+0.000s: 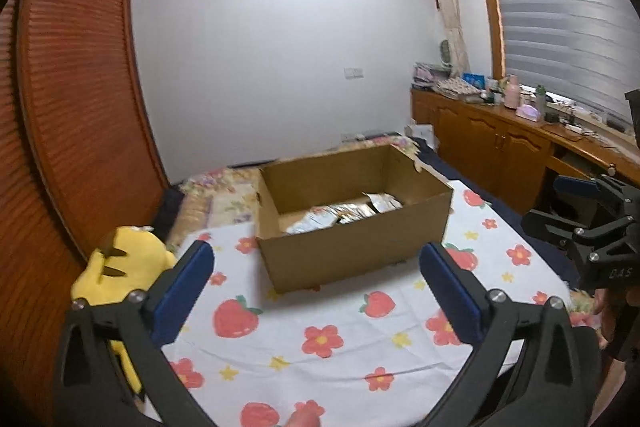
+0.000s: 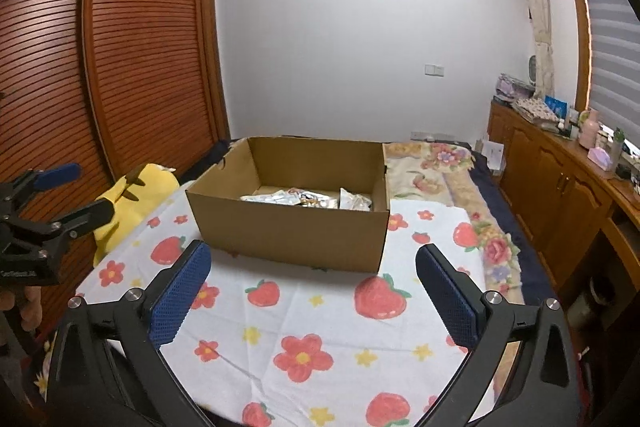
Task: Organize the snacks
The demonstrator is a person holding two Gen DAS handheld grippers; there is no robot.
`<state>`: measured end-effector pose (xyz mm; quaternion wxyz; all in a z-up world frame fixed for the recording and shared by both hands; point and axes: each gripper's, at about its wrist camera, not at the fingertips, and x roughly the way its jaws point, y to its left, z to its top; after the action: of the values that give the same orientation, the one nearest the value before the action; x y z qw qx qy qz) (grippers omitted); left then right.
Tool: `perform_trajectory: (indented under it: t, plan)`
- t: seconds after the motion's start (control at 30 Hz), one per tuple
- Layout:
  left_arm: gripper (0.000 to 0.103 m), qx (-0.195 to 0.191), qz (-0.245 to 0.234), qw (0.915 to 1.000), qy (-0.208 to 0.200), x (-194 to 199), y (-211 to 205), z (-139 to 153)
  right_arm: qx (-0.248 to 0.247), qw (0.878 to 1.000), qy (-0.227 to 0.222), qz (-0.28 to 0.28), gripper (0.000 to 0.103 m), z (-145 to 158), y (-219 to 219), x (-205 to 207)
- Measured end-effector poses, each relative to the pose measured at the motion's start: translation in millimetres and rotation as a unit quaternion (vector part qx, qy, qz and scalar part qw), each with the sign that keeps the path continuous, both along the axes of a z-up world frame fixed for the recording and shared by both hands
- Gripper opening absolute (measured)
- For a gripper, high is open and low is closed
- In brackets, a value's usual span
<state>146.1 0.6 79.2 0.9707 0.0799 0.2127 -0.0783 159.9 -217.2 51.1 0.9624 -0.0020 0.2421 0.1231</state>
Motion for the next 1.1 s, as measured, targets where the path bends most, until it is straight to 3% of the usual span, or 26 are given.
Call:
perform_trajectory:
  t: [0.2, 0.47, 0.63, 1.1]
  plan:
    - [0.103, 0.001, 0.015, 0.9994, -0.032, -26.4, -0.9, 8.7, 0.000, 1.000, -0.007, -0.009, 0.103, 3.2, 0.3, -15.8]
    - [0.103, -0.067, 0.042, 0.9968, -0.011, -54.6, 10.4, -0.8, 0.000, 0.999, -0.029, -0.017, 0.103, 6.4, 3.4, -54.3]
    - [0.103, -0.042, 0.048, 0.9979, -0.014, -70.7, 8.0, -9.6, 0.005, 1.000, -0.024, -0.015, 0.103, 4.1, 3.8, -70.9]
    - [0.103, -0.026, 0.086, 0.9957, -0.022, -100.8, 20.5, -30.5, 0.013, 0.998, -0.050, -0.043, 0.103, -12.4, -1.4, -108.4]
